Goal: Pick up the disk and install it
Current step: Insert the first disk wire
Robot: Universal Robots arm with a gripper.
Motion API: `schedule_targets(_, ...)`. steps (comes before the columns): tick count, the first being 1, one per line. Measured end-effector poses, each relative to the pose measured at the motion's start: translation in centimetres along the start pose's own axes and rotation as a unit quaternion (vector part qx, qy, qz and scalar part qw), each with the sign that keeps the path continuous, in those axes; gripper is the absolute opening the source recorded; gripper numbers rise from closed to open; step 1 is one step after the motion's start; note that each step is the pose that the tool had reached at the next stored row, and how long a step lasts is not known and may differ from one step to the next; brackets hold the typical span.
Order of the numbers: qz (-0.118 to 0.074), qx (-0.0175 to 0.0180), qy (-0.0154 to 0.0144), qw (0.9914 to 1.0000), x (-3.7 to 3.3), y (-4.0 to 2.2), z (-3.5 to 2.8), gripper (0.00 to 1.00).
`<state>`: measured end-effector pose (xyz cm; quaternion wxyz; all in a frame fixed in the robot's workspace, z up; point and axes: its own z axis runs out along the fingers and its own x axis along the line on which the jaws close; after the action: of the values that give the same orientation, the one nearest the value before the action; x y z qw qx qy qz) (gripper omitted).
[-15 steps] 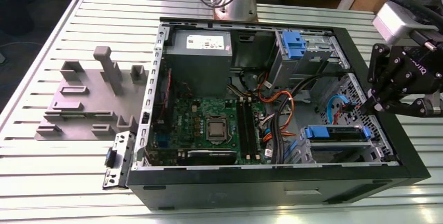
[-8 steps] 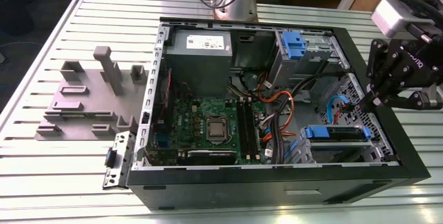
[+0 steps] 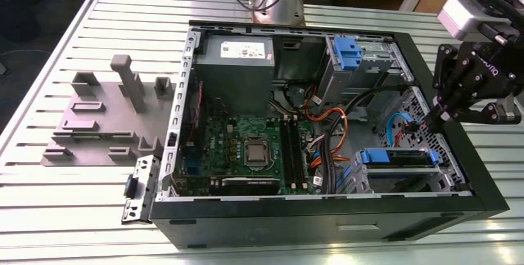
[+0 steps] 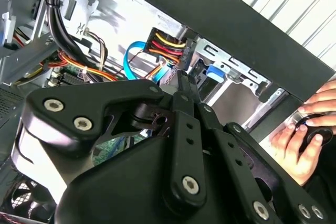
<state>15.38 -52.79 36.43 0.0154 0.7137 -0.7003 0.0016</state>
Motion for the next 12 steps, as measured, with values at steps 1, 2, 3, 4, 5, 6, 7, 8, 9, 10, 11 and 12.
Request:
schedule_targets(1,0.0,-0.0003,0.0023,1.0,-0.08,-0.02,0.04,0.11)
schedule_targets(2,0.0,-0.0007,0.0051,0.99999,-0.16,-0.05,0.08,0.11)
schedule_targets(3,0.0,-0.001,0.0081,0.99997,-0.24,-0.07,0.11,0.11)
schedule_targets(4,0.0,-0.0013,0.011,0.99994,-0.33,-0.09,0.13,0.11)
schedule_targets(5,0.0,-0.0016,0.0139,0.9999,-0.43,-0.11,0.16,0.11)
schedule_targets(6,0.0,-0.0021,0.0181,0.99983,-0.54,-0.13,0.17,0.11)
schedule_targets(7,0.0,-0.0027,0.0226,0.99974,-0.65,-0.15,0.18,0.11)
schedule_targets(8,0.0,-0.0031,0.0255,0.99967,-0.75,-0.16,0.19,0.11)
schedule_targets(9,0.0,-0.0032,0.0261,0.99965,-0.83,-0.16,0.2,0.11)
schedule_targets(10,-0.002,-0.0032,0.0263,0.99965,-0.86,-0.16,0.21,0.11)
schedule_targets(11,-0.004,-0.0031,0.0262,0.99964,-0.87,-0.17,0.23,0.11)
schedule_targets(12,-0.013,-0.0027,0.0265,0.99957,-0.88,-0.18,0.25,0.11)
